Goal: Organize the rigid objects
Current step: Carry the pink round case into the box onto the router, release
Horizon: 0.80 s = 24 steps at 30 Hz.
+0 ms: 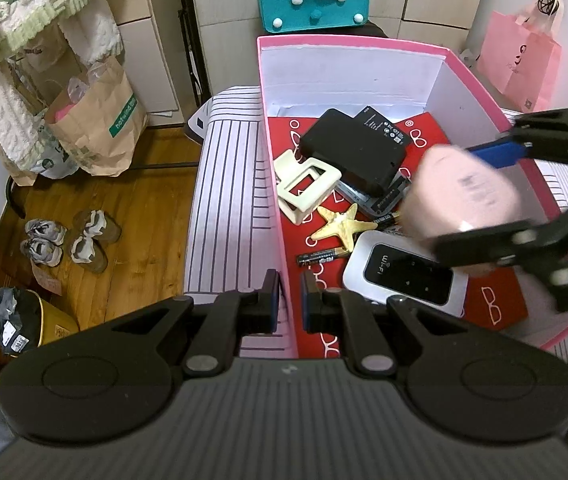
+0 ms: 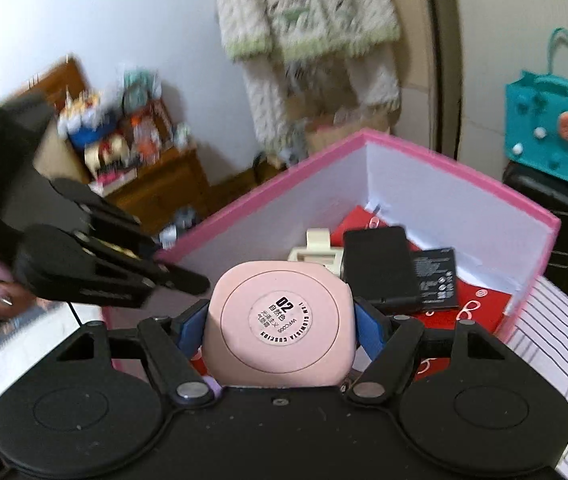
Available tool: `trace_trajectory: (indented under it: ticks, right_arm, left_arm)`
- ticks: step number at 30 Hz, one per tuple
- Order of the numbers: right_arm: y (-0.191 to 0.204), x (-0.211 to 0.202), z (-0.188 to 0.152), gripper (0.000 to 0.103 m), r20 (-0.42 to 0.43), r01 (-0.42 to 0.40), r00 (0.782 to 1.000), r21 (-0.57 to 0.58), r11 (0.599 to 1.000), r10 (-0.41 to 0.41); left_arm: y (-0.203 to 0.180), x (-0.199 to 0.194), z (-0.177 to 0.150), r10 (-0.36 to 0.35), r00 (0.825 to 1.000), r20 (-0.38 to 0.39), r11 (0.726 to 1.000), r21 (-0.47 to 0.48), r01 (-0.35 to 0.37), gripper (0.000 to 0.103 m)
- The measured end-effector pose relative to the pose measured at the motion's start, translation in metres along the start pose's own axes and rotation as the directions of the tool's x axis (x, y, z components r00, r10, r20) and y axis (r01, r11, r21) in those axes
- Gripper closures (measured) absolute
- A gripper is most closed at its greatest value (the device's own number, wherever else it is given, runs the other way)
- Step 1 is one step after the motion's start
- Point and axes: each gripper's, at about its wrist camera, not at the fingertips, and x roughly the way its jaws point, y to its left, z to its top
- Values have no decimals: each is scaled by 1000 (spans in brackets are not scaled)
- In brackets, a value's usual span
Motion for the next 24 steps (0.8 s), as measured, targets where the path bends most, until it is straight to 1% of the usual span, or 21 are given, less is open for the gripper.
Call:
trace_trajectory:
  ticks: [2,5,7,9,12,13,15,19,21,24]
  right_arm:
    - [1,13,3,25,-55,4,998,-23,1000,-5]
    - [6,27,2,25,-110,0,994,-36,999,-4]
    - [10,31,2,25,-145,10,989,-61,998,-19]
    - [14,33,2,25,-169,25,985,-88,996,-40]
    - [13,34,3,25,-184,56,980,-79,995,-69]
    - [12,32,2,24,-173,63,982,-70,996,-74]
    - [9,23,2,24,-125,66,990,-50,997,-72]
    - [0,-10,-1,24,-21,38,999,20,999,-37]
    - [-3,-31,-4,24,40,30,999,35,999,-32]
    - [-4,-66,-17,24,145,66,987,40,997,-71]
  left_arm:
    - [0,0,-1,1,1000,5,1000,2,-1,94]
    - [0,0,-2,-2,1000,12,1000,0,2,94]
    - [1,-1,-3,-6,1000,14,1000,-2,6,94]
    - [3,-1,-3,-13,1000,15,1000,-8,13,94]
    - [3,-1,-3,-15,1000,18,1000,-11,15,94]
    - [3,-1,-4,-14,1000,19,1000,-9,15,94]
    - [4,-1,-4,-19,1000,22,1000,-15,19,94]
    - [6,-2,-6,-24,999,26,999,-24,25,94]
    - [6,-2,-6,-22,999,29,999,-25,23,94]
    - [5,-1,-6,-21,999,31,999,-24,22,94]
